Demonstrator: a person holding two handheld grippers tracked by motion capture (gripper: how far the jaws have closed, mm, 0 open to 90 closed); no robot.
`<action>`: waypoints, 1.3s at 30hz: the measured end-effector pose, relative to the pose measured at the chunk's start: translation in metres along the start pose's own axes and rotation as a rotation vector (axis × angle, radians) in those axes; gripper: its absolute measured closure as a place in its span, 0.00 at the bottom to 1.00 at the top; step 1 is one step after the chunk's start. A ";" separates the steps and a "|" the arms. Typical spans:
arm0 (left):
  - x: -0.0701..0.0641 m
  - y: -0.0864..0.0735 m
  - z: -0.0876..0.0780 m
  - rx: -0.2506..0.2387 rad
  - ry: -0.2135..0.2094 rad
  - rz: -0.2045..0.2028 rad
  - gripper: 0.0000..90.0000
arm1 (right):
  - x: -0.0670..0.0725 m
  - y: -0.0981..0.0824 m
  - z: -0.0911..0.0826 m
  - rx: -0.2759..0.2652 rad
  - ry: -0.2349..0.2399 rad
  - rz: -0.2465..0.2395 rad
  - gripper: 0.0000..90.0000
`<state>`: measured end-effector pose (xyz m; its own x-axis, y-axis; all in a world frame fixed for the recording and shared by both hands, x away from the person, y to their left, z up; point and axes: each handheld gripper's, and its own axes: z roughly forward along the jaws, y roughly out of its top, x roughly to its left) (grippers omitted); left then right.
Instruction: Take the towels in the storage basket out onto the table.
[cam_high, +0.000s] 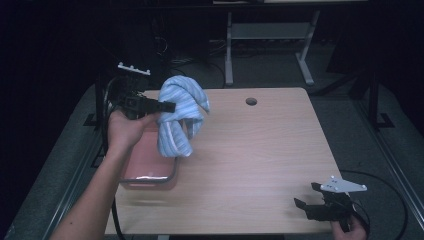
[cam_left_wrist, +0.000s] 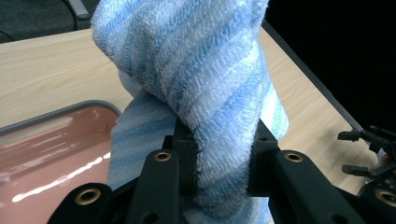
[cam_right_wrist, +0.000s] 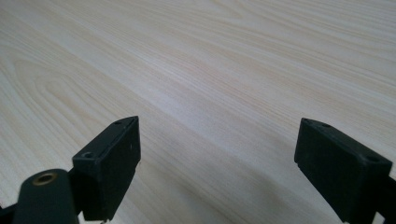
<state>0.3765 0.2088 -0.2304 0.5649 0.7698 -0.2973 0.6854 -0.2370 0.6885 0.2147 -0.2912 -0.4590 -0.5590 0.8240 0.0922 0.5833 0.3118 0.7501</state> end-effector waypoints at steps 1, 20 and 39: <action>-0.001 0.000 0.002 0.000 -0.002 -0.001 0.79 | 0.000 0.000 0.000 -0.001 0.002 0.001 0.16; -0.014 0.009 0.048 0.045 -0.043 0.019 0.79 | -0.002 -0.001 -0.003 -0.011 -0.001 0.007 0.16; -0.022 0.011 0.091 0.084 -0.095 0.027 0.79 | -0.005 -0.001 -0.005 -0.022 -0.002 0.004 0.16</action>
<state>0.4136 0.1358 -0.2767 0.6219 0.7038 -0.3433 0.7031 -0.3088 0.6406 0.2140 -0.2977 -0.4571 -0.5559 0.8259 0.0939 0.5723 0.2983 0.7639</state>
